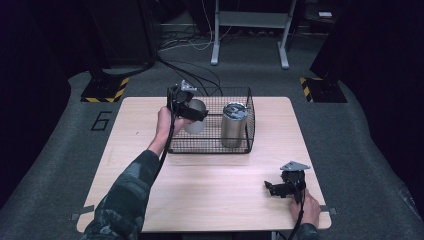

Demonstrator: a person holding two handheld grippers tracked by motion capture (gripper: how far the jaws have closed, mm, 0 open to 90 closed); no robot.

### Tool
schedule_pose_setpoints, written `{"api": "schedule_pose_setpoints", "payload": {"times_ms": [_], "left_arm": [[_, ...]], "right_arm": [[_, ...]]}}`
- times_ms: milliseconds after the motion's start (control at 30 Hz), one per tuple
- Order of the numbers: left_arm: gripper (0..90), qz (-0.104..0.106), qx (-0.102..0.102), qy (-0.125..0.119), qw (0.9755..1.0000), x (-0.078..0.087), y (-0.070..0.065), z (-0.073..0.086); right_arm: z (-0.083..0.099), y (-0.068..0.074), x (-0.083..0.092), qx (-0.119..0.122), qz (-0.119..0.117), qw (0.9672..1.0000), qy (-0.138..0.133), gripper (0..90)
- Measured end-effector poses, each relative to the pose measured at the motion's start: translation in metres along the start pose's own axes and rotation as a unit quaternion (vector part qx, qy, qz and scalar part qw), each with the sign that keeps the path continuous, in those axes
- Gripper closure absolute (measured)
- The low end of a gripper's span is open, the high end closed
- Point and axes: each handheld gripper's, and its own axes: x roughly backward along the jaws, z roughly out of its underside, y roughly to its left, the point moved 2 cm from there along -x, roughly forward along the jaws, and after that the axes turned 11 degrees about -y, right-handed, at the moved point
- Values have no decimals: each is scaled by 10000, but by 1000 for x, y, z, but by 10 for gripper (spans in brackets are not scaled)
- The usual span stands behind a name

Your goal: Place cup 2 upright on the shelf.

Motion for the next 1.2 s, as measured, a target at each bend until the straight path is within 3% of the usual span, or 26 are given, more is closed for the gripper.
{"api": "schedule_pose_setpoints", "payload": {"times_ms": [367, 467, 767, 833, 1200], "left_arm": [[64, -116, 35, 120, 9999, -20, 8, 10], [64, -83, -29, 227, 9997, -25, 8, 14], [64, -17, 107, 406, 9991, -42, 8, 28], [64, 74, 101, 506, 9986, -45, 6, 30], [63, 136, 73, 694, 9975, -56, 5, 37]], "right_arm": [[0, 0, 0, 0, 16, 10000, -3, 0], [0, 0, 0, -5, 17, 10000, -3, 0], [0, 0, 0, -21, 15, 10000, -2, 0], [0, 0, 0, -16, 14, 10000, 7, 0], [0, 1, 0, -41, 28, 10000, 26, 0]]}}
